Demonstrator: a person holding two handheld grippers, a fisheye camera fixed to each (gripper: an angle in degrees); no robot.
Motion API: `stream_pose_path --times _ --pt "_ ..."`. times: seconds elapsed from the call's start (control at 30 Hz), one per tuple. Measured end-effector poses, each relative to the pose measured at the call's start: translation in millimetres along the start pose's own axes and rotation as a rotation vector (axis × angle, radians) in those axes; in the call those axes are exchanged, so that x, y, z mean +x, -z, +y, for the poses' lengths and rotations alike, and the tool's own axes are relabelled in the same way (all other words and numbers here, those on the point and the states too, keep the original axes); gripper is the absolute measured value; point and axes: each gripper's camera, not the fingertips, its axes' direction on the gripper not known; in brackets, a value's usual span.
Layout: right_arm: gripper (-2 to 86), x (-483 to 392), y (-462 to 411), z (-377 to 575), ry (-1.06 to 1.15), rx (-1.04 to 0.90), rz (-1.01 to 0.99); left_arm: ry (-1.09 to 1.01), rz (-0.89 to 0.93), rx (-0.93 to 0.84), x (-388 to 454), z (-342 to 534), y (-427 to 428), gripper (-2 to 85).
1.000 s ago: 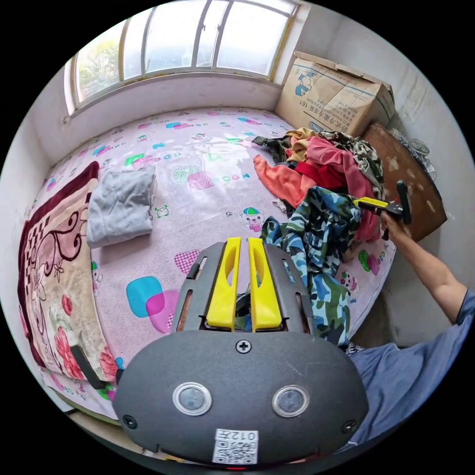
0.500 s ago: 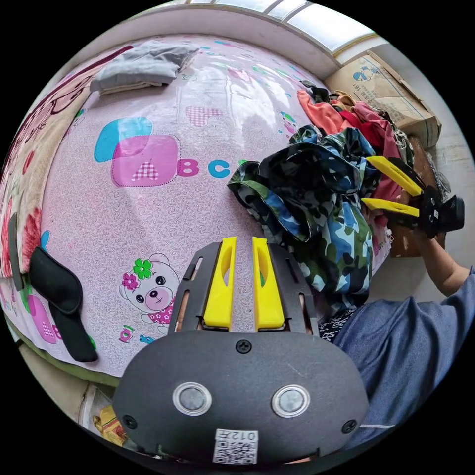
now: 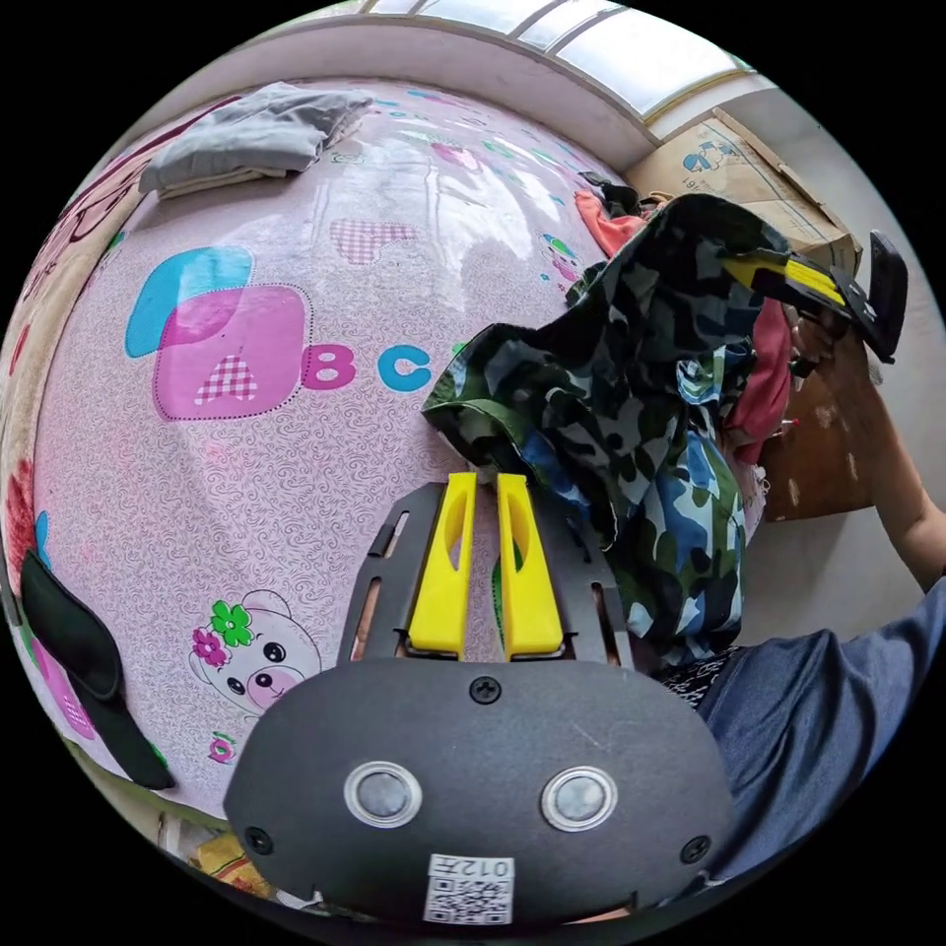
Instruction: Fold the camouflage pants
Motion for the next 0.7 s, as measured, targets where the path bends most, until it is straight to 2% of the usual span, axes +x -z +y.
stream_pose_path --times 0.17,0.43,0.57,0.7 --pt "1.5 31 15 36 -0.116 0.027 0.049 0.077 0.009 0.011 -10 10 -7 11.2" --pt "1.5 94 38 78 -0.244 0.034 0.039 -0.022 0.26 0.037 5 44 -3 16.1" --pt "1.6 104 49 87 -0.238 0.037 0.017 -0.104 0.251 0.03 25 61 -6 15.7" --pt "1.7 119 74 102 -0.282 0.067 -0.018 -0.172 0.248 0.044 47 83 -6 9.4"
